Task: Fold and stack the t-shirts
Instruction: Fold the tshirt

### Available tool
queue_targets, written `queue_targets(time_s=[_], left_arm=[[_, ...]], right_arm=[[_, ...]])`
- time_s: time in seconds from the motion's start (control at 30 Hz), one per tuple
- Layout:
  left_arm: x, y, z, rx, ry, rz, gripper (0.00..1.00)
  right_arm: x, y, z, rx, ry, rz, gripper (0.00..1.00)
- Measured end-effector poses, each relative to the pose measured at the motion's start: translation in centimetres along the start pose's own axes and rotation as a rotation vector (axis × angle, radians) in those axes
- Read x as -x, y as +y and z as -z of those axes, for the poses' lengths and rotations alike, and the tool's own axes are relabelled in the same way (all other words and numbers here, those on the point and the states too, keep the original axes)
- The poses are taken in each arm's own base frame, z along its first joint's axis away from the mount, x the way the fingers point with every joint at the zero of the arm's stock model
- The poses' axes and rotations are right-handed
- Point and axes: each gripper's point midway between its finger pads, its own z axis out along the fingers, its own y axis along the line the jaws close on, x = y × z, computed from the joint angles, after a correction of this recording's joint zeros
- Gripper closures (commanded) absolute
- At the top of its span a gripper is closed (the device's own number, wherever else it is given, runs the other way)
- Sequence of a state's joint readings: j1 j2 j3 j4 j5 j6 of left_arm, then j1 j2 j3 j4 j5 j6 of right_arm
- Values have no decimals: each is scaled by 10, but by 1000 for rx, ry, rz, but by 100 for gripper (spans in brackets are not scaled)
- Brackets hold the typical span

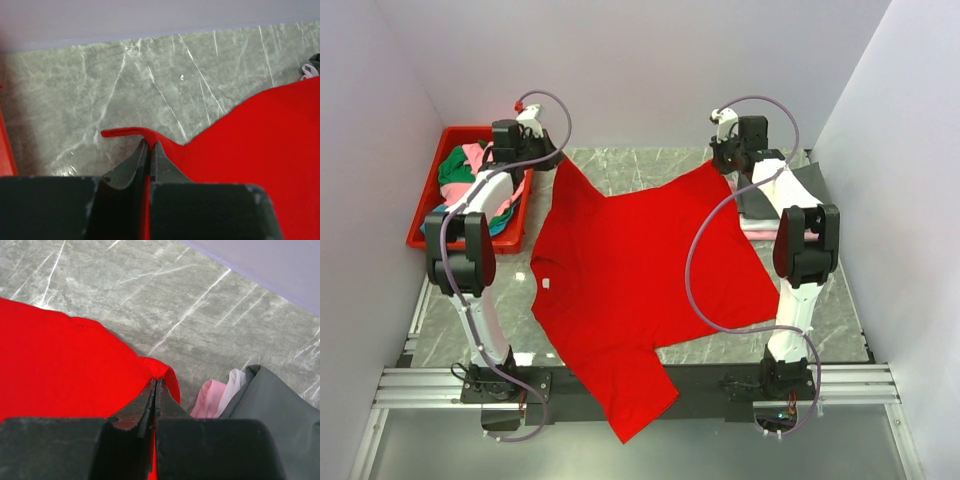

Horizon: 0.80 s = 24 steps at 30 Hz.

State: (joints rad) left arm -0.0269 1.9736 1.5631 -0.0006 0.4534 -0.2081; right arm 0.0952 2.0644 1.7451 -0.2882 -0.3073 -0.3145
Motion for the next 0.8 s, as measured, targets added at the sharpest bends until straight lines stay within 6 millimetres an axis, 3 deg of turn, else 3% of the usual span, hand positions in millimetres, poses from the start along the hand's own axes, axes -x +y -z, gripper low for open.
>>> queue_targets(time_s=[0.13,0.5,0.8], left_arm=[[-4,-8,17,-5,2,-8,99],[18,-37,71,-13,-69,-82,99],[4,-47,97,-13,-64,-81,99]], right_arm=[[-5,-6,2,-1,2,-20,100],[-20,-24,11,9,3,-88,100],[-25,-27,13,29,0,-121,100]])
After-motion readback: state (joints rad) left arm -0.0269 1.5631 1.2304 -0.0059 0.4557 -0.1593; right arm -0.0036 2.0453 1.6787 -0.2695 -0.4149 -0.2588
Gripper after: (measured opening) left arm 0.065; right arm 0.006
